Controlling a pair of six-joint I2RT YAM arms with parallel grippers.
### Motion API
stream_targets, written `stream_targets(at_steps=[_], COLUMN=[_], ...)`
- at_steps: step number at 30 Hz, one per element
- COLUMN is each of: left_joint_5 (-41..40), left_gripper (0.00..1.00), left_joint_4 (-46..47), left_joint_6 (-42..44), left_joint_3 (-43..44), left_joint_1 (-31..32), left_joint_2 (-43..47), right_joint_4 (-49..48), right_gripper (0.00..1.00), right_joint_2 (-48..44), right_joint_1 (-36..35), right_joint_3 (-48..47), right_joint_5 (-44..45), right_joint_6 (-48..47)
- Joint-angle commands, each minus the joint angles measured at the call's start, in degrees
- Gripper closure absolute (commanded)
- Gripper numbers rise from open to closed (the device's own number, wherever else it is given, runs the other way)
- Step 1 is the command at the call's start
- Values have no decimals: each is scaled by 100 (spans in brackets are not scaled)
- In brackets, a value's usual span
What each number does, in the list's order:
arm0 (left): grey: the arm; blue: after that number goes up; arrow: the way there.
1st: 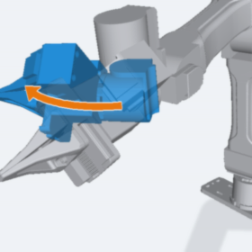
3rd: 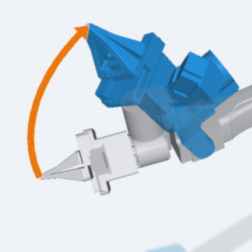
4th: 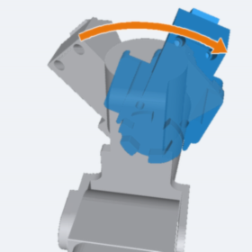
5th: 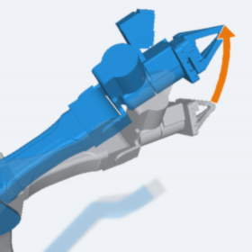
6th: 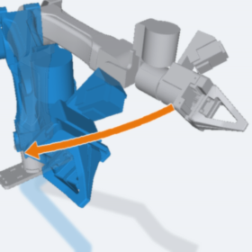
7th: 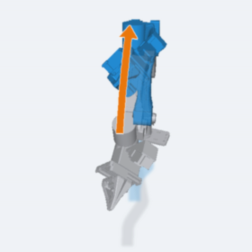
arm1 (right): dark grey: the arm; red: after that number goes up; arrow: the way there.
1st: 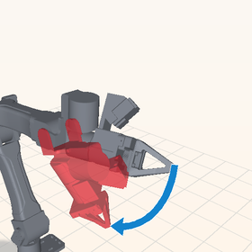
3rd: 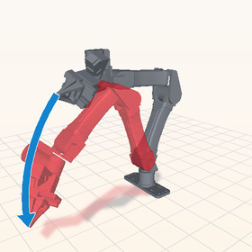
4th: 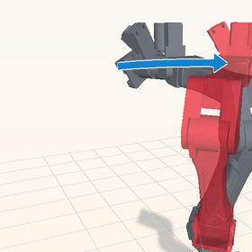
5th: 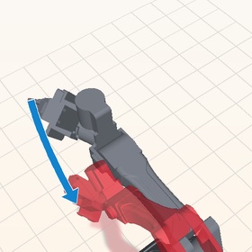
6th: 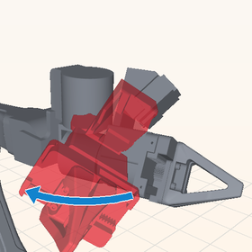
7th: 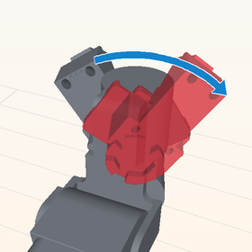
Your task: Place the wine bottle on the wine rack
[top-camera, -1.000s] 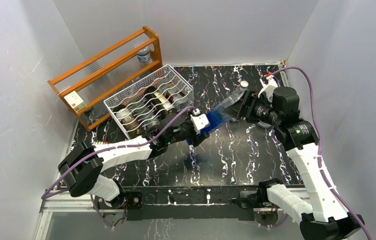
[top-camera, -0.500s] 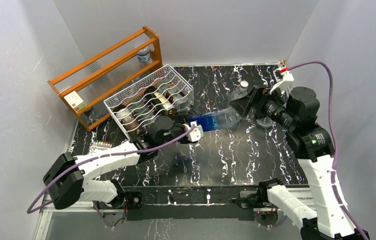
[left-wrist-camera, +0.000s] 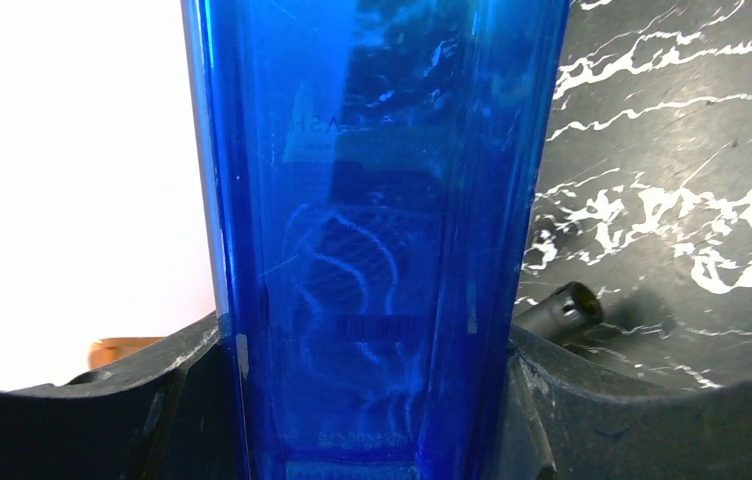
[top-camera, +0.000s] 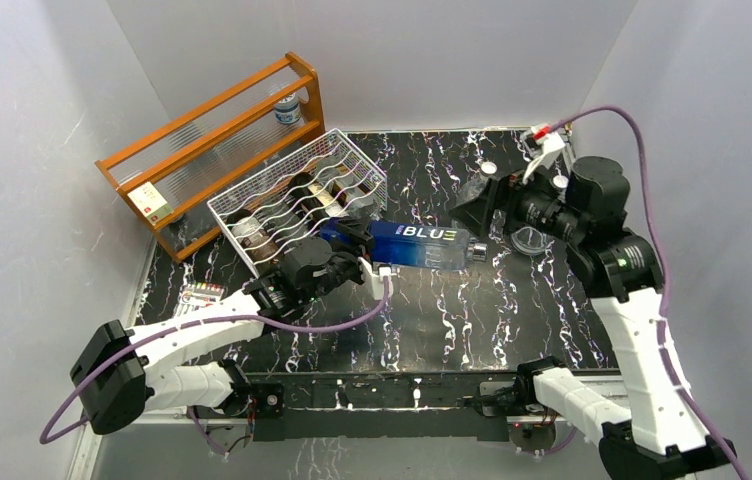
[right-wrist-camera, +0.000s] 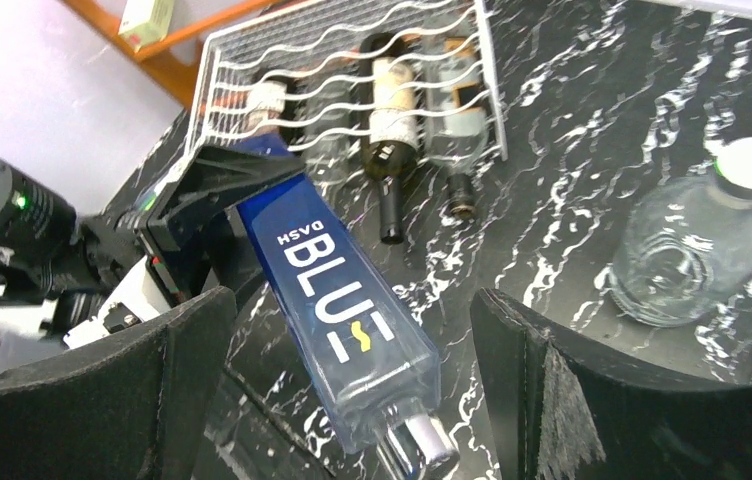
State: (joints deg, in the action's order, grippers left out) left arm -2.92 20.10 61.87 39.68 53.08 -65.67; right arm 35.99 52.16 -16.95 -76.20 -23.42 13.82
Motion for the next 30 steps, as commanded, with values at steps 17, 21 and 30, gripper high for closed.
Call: stream_targets(at_steps=[17, 21, 30], left_joint_5=[245, 286, 363], left_gripper=[100, 100, 100], left_joint_4=[1457, 1384, 300], left_joint_6=[1653, 1577, 1316], left_joint_3=[-70, -5, 405], left_joint_1=[74, 77, 73], left_joint_2=[558, 529, 488], right_joint_4=[-129, -91, 109], right_gripper=[2, 2, 3], right_joint_2=[238, 204, 382], right_joint_1=[-537, -750, -1368], right_joint_3=[1434, 1581, 1617], right_joint_5=[-1382, -1525, -823], right_joint_6=[-592, -644, -892])
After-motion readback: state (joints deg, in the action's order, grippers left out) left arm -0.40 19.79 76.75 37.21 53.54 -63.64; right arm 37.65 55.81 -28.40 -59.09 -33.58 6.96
